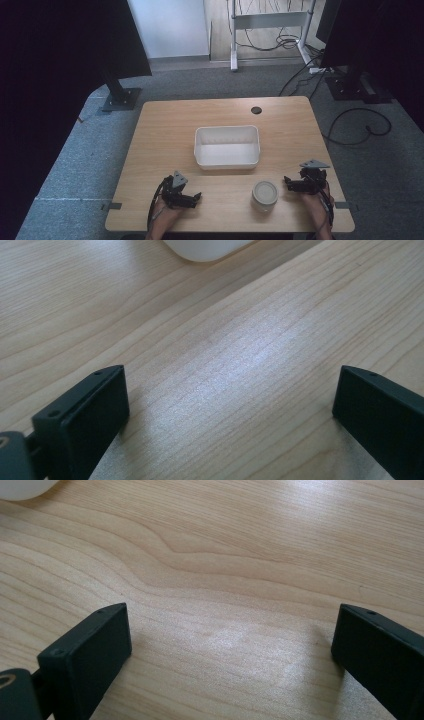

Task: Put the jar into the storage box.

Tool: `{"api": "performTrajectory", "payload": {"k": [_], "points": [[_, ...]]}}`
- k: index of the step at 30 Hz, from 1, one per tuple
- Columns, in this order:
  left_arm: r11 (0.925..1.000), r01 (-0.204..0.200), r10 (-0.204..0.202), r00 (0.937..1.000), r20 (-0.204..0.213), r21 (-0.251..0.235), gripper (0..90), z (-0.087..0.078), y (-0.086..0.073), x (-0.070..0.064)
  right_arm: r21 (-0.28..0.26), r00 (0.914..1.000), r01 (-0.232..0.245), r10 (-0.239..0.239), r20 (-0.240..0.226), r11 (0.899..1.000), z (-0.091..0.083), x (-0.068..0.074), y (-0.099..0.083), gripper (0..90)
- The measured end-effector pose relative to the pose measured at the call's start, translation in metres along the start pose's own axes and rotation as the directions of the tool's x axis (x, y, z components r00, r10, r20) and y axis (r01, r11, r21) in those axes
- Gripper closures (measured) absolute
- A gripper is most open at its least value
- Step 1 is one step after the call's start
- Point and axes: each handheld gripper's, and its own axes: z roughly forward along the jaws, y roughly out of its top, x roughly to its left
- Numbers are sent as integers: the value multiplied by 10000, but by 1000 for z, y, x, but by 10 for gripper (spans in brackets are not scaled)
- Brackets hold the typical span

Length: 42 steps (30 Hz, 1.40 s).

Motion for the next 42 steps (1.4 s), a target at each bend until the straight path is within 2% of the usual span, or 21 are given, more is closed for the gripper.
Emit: {"api": "performTrajectory", "payload": {"k": [11, 16, 21, 29, 37, 42], "points": [[9995, -310, 312, 9992, 236, -85, 42, -2, -1, 0, -130, 10000, 6, -6, -49, 9999, -2, -1, -1, 70], [9981, -584, 587, 9982, 151, -211, 54, -2, -1, -2, -132, 10000, 7, -8, -50, 9999, -2, -1, -1, 69], [9975, -678, 681, 9976, 133, -213, 67, -2, 0, -4, -132, 10000, 6, -7, -49, 9999, -2, -1, -1, 69], [9981, -563, 575, 9969, 533, -232, 70, -2, 0, -5, -133, 10000, 7, -8, -47, 9999, -2, -1, -1, 69], [9963, -748, 783, 9932, 856, -430, 69, -5, 4, -12, -130, 10000, 15, -16, -51, 9999, -2, -1, -1, 66], [9953, -784, 839, 9915, 991, -575, 67, -6, 6, -16, -30, 10000, -36, 36, 11, 10000, -1, -1, -1, 27]]}}
